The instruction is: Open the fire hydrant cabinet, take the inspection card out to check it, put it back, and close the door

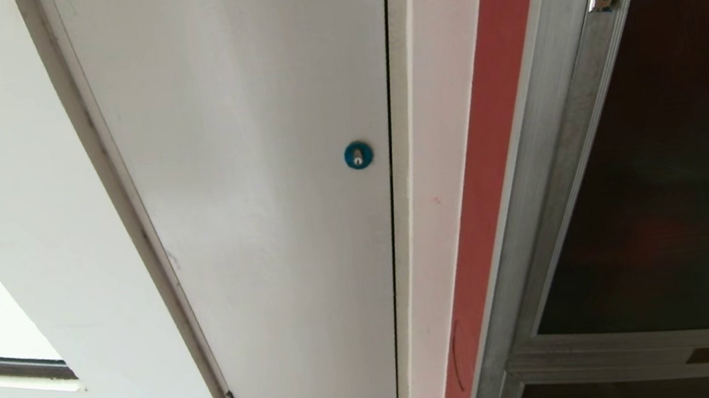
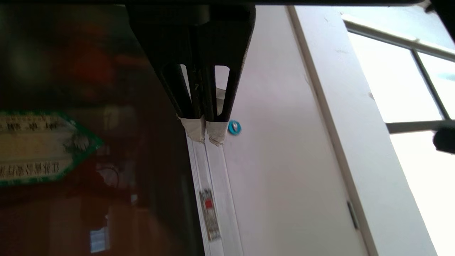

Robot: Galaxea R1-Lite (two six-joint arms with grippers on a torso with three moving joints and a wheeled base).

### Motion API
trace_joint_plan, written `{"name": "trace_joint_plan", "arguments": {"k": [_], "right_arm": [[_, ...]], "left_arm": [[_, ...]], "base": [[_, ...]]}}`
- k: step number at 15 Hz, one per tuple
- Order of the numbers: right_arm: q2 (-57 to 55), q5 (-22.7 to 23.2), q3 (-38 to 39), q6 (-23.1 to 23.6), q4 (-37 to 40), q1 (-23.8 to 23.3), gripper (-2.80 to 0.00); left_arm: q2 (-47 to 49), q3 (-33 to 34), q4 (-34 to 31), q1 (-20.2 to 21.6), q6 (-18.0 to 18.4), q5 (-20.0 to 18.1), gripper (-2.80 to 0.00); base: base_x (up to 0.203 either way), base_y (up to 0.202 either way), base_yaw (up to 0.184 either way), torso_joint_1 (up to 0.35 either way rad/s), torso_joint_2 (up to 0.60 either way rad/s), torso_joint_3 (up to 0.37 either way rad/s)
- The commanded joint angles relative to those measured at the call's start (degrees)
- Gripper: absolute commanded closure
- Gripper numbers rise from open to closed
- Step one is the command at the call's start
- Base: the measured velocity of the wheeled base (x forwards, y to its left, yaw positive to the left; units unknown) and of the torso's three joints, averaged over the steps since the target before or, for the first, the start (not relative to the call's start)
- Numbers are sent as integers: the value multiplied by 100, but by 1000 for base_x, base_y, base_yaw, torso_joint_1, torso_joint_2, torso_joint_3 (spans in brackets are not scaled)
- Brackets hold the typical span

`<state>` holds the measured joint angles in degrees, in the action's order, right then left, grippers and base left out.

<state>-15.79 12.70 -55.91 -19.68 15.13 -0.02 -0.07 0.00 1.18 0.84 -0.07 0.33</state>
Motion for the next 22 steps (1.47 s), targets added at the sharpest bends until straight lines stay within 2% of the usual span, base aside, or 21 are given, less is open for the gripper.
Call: {"name": "trace_joint_plan", "arguments": {"k": [1,5,6,9,11,13,15,17,22], "right_arm": [[655,5,739,279,-6,0,0],[1458,-40,2251,1364,-57,1,0],[1537,-233,2592,1579,-141,1,0],[1588,-875,3611,1737,-731,-1,0],[1593,-1090,4468,1780,-1546,-1,0],[1595,-1190,5219,2026,-2310,-1,0],[1596,-1240,5567,2226,-2728,-1,0],[1596,-1235,5591,2267,-2652,2,0],[1596,-1226,5591,2335,-1813,2,0]], "left_arm": [[7,35,0,1,-1,2,0],[5,35,5,0,-1,2,0],[-1,35,5,4,-1,2,0],[7,35,5,1,-1,2,0],[-1,35,5,-2,-1,2,0],[7,35,-2,1,-2,2,0],[-1,35,0,4,-1,2,0],[0,35,-4,2,-1,2,0],[-1,35,1,-2,-1,2,0]], "base": [[0,0,0,0,0,0],[0,0,0,0,0,0],[0,0,0,0,0,0],[0,0,0,0,0,0],[0,0,0,0,0,0],[0,0,0,0,0,0],[0,0,0,0,0,0],[0,0,0,0,0,0],[0,0,0,0,0,0]]}}
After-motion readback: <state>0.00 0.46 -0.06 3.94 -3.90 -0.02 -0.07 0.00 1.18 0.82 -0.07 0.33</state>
